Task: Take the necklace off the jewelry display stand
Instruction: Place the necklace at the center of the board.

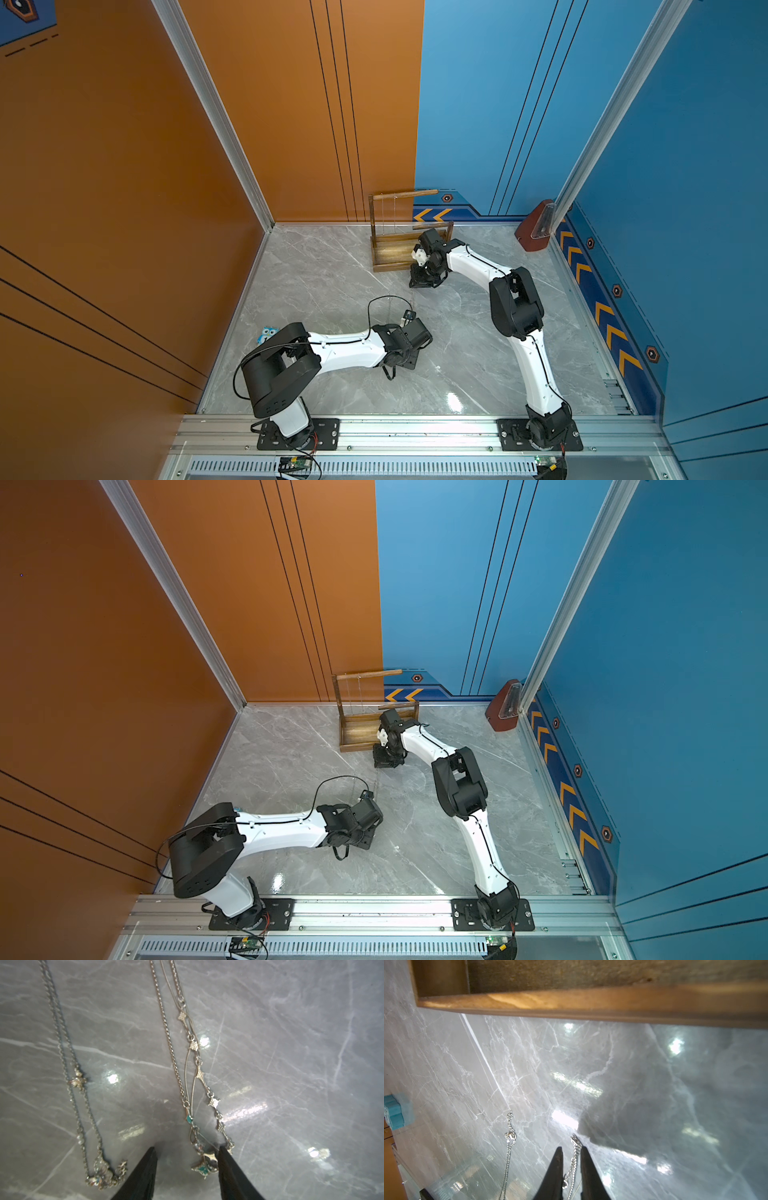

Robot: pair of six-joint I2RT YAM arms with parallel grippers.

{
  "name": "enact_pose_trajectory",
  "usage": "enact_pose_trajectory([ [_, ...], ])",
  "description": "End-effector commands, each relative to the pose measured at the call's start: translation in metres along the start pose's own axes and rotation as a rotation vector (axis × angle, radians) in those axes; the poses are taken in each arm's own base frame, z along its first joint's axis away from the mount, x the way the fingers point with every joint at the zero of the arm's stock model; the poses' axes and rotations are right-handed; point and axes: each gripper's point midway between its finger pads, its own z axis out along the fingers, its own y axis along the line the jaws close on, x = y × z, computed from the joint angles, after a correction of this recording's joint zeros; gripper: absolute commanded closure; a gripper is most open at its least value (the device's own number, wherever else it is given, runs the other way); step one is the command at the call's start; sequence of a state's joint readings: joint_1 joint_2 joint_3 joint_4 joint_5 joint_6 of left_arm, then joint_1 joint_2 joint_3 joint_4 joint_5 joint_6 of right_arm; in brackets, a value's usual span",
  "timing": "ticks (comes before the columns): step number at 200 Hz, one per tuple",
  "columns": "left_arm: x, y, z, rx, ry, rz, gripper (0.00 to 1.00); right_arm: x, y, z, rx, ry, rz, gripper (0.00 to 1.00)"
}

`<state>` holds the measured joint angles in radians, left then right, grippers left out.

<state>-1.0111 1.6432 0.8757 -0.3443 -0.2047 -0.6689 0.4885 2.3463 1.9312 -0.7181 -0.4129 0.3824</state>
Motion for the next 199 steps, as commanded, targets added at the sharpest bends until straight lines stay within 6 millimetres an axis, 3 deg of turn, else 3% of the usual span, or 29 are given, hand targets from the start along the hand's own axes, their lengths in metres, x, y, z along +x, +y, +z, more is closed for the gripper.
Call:
enact_pose_trajectory([
  [1,-0.003,0.001,-0.01,0.008,0.007,0.009,0.45,-0.007,0.005,-0.008,-0.032,-0.006,0.03,0.82],
  [57,-0.018,0.003,-0.017,0.025,-0.019,-0.001,0.43,-0.016,0.028,-0.04,-0.074,-0.064,0.003,0.79],
  [83,-0.024,0.001,-0.02,0.04,-0.029,-0.006,0.43,-0.014,0.051,-0.058,-0.156,-0.069,-0.001,0.79],
  [104,-0.032,-0.002,-0.029,0.06,-0.054,-0.009,0.42,-0.017,0.066,-0.083,-0.168,-0.12,-0.031,0.78],
  [123,-0.044,-0.006,-0.044,0.089,-0.101,-0.01,0.39,-0.022,0.069,-0.11,-0.164,-0.198,-0.032,0.77],
  [129,-0.048,-0.006,-0.05,0.097,-0.118,-0.011,0.37,-0.025,0.074,-0.132,-0.168,-0.251,-0.04,0.77],
  [170,-0.068,0.004,-0.079,0.124,-0.209,-0.043,0.19,-0.018,0.047,-0.194,-0.142,-0.47,0.042,0.75],
  [180,-0.071,0.008,-0.084,0.134,-0.219,-0.058,0.15,-0.011,0.034,-0.205,-0.145,-0.518,0.078,0.74],
  [191,-0.073,0.013,-0.088,0.135,-0.232,-0.069,0.0,-0.004,0.019,-0.222,-0.141,-0.591,0.115,0.72],
  [199,-0.075,0.017,-0.092,0.139,-0.241,-0.08,0.01,0.002,0.007,-0.235,-0.124,-0.652,0.137,0.69],
])
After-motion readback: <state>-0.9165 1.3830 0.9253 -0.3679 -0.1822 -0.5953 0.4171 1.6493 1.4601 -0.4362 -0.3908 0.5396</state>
